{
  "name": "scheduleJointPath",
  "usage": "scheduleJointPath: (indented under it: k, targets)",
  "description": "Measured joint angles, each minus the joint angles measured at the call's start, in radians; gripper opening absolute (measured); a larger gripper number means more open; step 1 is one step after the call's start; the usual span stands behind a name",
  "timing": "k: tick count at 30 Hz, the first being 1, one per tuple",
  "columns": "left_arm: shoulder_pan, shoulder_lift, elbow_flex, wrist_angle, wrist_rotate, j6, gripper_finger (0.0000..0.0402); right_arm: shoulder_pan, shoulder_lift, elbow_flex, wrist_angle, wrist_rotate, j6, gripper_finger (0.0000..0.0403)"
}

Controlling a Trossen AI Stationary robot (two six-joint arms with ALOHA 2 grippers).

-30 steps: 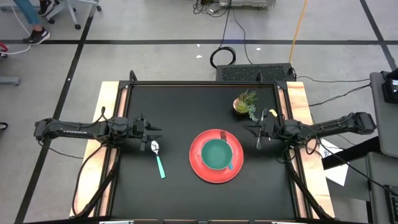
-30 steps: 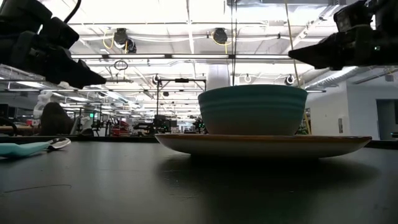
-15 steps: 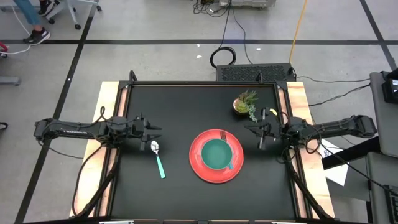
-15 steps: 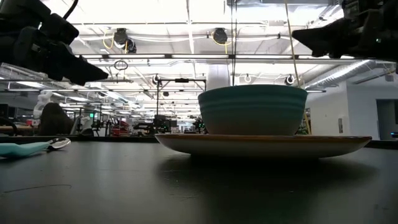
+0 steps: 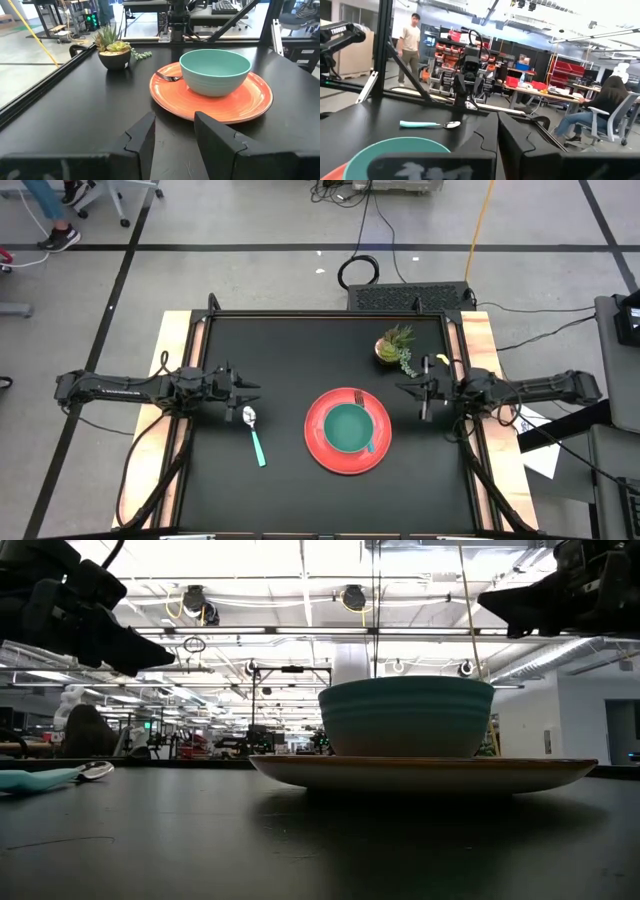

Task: Set table place
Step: Put the blue spoon into the green bowl

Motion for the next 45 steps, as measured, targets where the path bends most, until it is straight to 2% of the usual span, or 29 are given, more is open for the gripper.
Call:
scheduleJointPath:
  k: [8,12,20,27,35,45]
  targets:
    - [0.000,0.000,0.000,-0.015,0.020,-0.019,0.0143,0.038,-0.098,0.000,-0.062,0.000,-0.053,0.0000]
    - [0.000,0.000,0.000,-0.003,0.044,-0.083,0.0143,0.044,-0.129,0.000,-0.087,0.000,-0.064,0.0000]
    - [-0.003,0.000,0.000,-0.014,0.165,-0.119,0.0143,0.044,-0.137,0.000,-0.108,0.000,-0.108,0.0000]
    - [-0.044,0.000,0.000,0.011,0.170,-0.148,0.0143,0.044,-0.137,-0.001,-0.108,0.000,-0.098,0.0000]
    - [-0.105,0.000,0.000,0.016,0.162,-0.376,0.0143,0.044,-0.137,-0.001,-0.131,0.001,-0.065,0.0000]
    - [-0.204,0.000,0.000,-0.017,0.125,-0.521,0.0143,0.044,-0.137,0.000,-0.122,0.001,-0.025,0.0000]
